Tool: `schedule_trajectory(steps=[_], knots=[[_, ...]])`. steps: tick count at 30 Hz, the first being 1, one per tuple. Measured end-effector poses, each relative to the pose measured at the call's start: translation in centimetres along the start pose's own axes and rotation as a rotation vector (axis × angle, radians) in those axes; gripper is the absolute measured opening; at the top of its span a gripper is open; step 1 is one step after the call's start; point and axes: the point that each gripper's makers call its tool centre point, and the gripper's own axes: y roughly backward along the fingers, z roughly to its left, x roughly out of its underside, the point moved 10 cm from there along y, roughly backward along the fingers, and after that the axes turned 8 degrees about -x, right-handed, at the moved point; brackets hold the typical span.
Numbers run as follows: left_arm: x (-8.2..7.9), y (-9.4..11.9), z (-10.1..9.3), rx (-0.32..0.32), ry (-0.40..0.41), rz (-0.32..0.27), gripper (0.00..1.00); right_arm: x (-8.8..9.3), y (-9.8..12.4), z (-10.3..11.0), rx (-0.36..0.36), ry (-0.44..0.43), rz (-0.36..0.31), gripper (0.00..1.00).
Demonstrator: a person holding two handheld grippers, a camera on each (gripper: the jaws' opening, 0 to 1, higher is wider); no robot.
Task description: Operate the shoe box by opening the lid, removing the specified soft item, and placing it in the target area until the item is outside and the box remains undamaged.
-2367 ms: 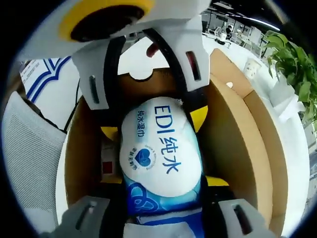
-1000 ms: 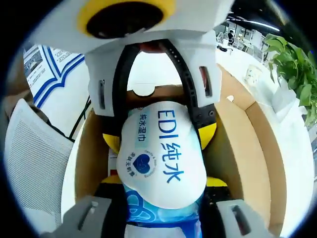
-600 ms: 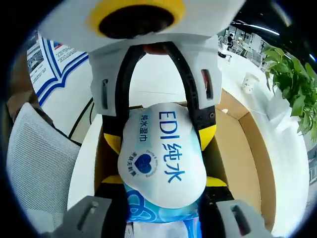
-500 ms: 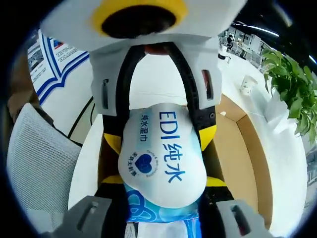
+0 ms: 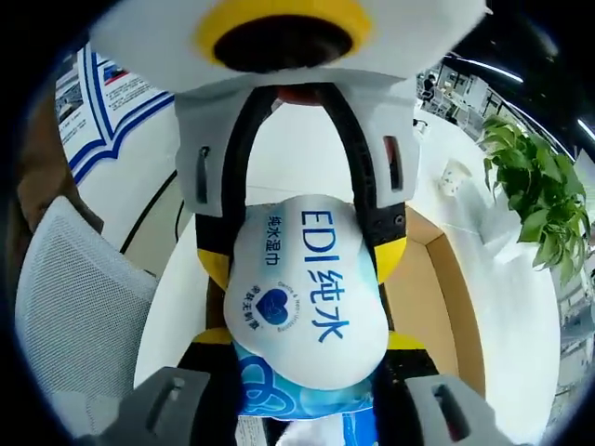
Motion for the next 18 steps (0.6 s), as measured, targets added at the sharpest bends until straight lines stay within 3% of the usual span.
schedule_trajectory(steps=[8, 18], knots=[[-1.9, 1.4, 0.2, -0.02, -0.025, -0.003, 0.64, -0.2, 2.1, 0.3, 0.034, 0.01, -0.004, 0.54], [-5.1, 1.3, -0.3, -0.019, -0.068, -0.015, 0.64, 1.7, 4.6, 1.3, 0.073, -0.009, -0.001, 0.54]])
